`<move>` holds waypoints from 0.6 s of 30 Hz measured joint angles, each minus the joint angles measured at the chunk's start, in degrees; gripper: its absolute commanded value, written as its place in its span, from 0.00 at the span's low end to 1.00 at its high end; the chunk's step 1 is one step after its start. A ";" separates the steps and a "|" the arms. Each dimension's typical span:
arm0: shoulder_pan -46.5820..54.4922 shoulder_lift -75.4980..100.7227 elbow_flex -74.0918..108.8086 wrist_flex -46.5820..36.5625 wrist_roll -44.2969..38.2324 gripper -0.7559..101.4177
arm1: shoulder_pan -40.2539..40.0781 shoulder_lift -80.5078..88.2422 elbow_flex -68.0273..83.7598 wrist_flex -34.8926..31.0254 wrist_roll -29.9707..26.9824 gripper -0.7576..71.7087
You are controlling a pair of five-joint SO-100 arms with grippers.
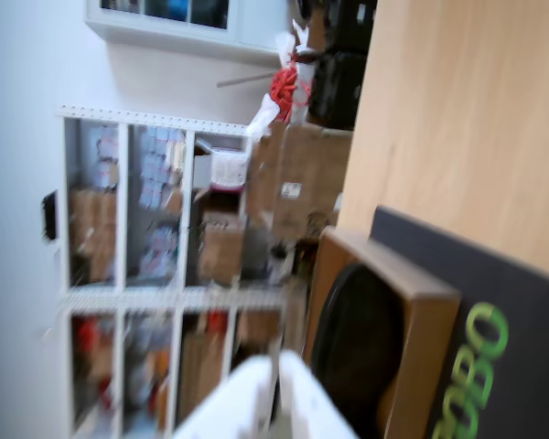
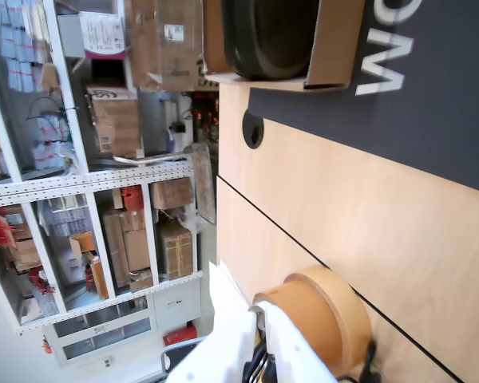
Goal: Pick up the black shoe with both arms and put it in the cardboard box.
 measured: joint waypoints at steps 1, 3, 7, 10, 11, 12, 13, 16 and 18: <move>-0.88 2.11 2.81 -1.23 0.79 0.01 | 0.00 0.44 0.97 -0.79 -0.18 0.01; -1.58 4.22 7.65 -2.64 1.67 0.01 | 0.09 0.44 3.16 -1.41 -0.44 0.01; -1.76 4.57 14.59 -5.71 1.41 0.01 | -0.18 0.44 8.09 -4.66 -0.44 0.01; -1.93 4.75 20.30 -9.67 1.41 0.01 | -0.79 0.44 14.24 -6.94 -1.32 0.01; -1.93 4.75 22.32 -11.25 1.41 0.01 | -0.88 0.44 16.44 -7.91 -1.93 0.01; -1.93 4.75 24.43 -12.30 1.41 0.01 | -0.88 0.44 19.34 -9.32 -2.29 0.01; -1.93 4.75 26.89 -13.89 1.41 0.01 | -0.88 0.44 22.06 -10.55 -2.81 0.01; -1.58 4.75 33.13 -17.31 1.41 0.01 | -0.97 0.44 29.71 -14.59 -4.04 0.01; -1.32 4.75 36.30 -18.81 1.41 0.01 | -1.85 0.44 34.28 -16.70 -4.39 0.01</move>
